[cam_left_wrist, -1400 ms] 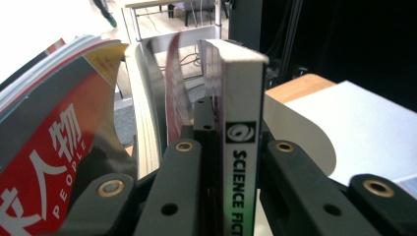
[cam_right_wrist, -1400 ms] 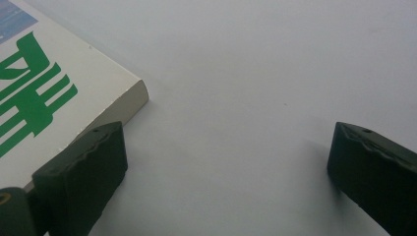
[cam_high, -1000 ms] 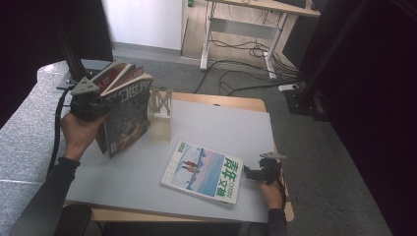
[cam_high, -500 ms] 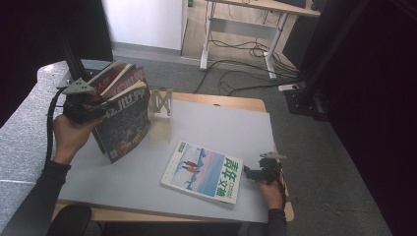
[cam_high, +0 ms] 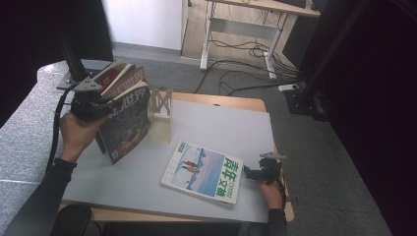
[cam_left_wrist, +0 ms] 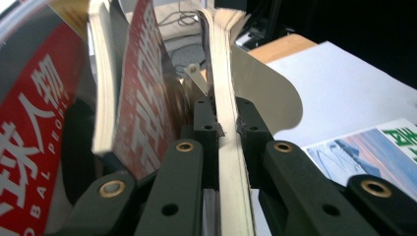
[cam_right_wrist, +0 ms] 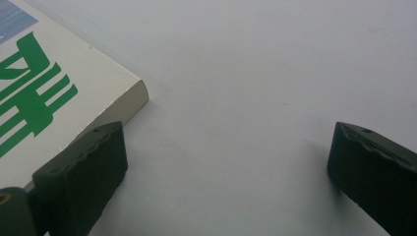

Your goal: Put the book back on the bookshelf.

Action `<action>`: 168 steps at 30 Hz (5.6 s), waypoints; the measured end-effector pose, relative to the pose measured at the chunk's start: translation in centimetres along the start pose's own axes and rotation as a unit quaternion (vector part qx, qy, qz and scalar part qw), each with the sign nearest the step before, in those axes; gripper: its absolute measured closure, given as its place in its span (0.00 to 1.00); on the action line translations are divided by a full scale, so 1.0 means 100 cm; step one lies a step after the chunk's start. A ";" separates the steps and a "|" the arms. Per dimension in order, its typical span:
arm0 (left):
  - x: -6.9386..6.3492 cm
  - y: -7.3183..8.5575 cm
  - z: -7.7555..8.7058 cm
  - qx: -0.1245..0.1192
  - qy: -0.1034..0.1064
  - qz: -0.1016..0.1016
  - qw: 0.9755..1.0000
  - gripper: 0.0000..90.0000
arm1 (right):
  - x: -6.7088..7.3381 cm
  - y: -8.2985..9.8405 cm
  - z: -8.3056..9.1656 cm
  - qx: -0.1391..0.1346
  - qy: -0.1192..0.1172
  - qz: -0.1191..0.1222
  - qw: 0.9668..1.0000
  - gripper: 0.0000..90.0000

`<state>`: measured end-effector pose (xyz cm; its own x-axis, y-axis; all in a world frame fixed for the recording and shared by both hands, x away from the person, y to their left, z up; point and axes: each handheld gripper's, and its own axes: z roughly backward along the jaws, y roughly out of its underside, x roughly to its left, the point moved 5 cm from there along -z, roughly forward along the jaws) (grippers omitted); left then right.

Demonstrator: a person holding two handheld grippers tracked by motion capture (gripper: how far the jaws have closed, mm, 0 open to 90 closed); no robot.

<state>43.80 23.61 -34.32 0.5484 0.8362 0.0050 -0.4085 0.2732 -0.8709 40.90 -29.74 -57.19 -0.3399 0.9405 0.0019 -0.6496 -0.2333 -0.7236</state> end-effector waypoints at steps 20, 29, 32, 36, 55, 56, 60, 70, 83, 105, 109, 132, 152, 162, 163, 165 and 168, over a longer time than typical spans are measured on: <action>0.007 -0.021 -0.031 -0.025 -0.033 0.026 0.999 0.92 | 0.000 0.000 0.000 0.000 0.000 -0.001 1.000 0.02; 0.008 -0.018 -0.037 -0.016 -0.031 0.016 0.999 0.91 | 0.000 0.000 0.000 -0.001 0.000 -0.001 1.000 0.02; 0.007 -0.015 -0.033 -0.023 -0.024 0.012 0.999 0.86 | 0.000 0.000 0.000 0.000 0.000 -0.001 1.000 0.02; 0.005 -0.011 -0.025 -0.031 -0.016 0.012 0.999 0.82 | 0.000 0.000 0.000 0.000 0.000 0.000 1.000 0.02; 0.003 0.045 -0.021 -0.011 -0.008 0.030 0.999 0.87 | 0.000 0.000 0.000 0.001 0.000 0.000 1.000 0.02; 0.003 0.045 -0.022 -0.010 -0.008 0.030 0.999 0.87 | 0.000 0.000 0.000 0.001 0.000 0.000 1.000 0.02; 0.002 0.044 -0.025 -0.019 -0.014 0.026 0.999 0.91 | 0.000 0.000 0.000 0.001 0.000 0.000 1.000 0.02; 0.009 0.037 -0.040 -0.037 -0.025 0.048 0.998 0.92 | 0.000 0.000 0.000 0.001 0.000 0.000 1.000 0.02; 0.006 0.038 -0.045 -0.047 -0.034 0.037 0.998 0.89 | 0.000 0.000 0.000 0.001 0.000 0.000 1.000 0.02; -0.002 0.065 -0.058 -0.033 -0.025 0.043 0.998 0.91 | 0.000 0.000 0.000 0.001 0.000 -0.001 1.000 0.02; 0.003 0.066 -0.056 -0.029 -0.032 0.046 0.998 0.89 | 0.000 0.000 0.000 0.001 0.000 -0.001 1.000 0.02; -0.001 0.091 -0.024 -0.049 -0.006 0.061 0.997 0.70 | 0.000 0.000 0.000 0.001 0.000 -0.001 1.000 0.02; -0.023 0.117 -0.035 -0.039 0.041 0.035 0.998 0.23 | 0.000 0.000 0.000 0.001 0.000 -0.001 1.000 0.02; -0.049 0.148 -0.059 0.023 0.070 -0.020 0.997 0.02 | 0.000 0.000 0.000 0.001 0.000 -0.001 1.000 0.02; -0.051 0.149 -0.060 0.023 0.077 -0.021 0.997 0.02 | 0.000 0.000 0.000 0.001 0.000 -0.001 1.000 0.02; -0.055 0.152 -0.064 0.025 0.090 -0.024 0.995 0.02 | 0.000 0.000 0.000 0.001 0.000 -0.001 1.000 0.02; -0.062 0.157 -0.068 0.034 0.095 -0.039 0.994 0.02 | 0.000 0.000 0.000 0.001 0.000 -0.001 1.000 0.02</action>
<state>39.00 19.47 -51.37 0.7051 0.7085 -0.0273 -0.4044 0.3702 -0.8363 40.89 -29.72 -57.18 -0.3386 0.9409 0.0044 -0.6514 -0.2310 -0.7227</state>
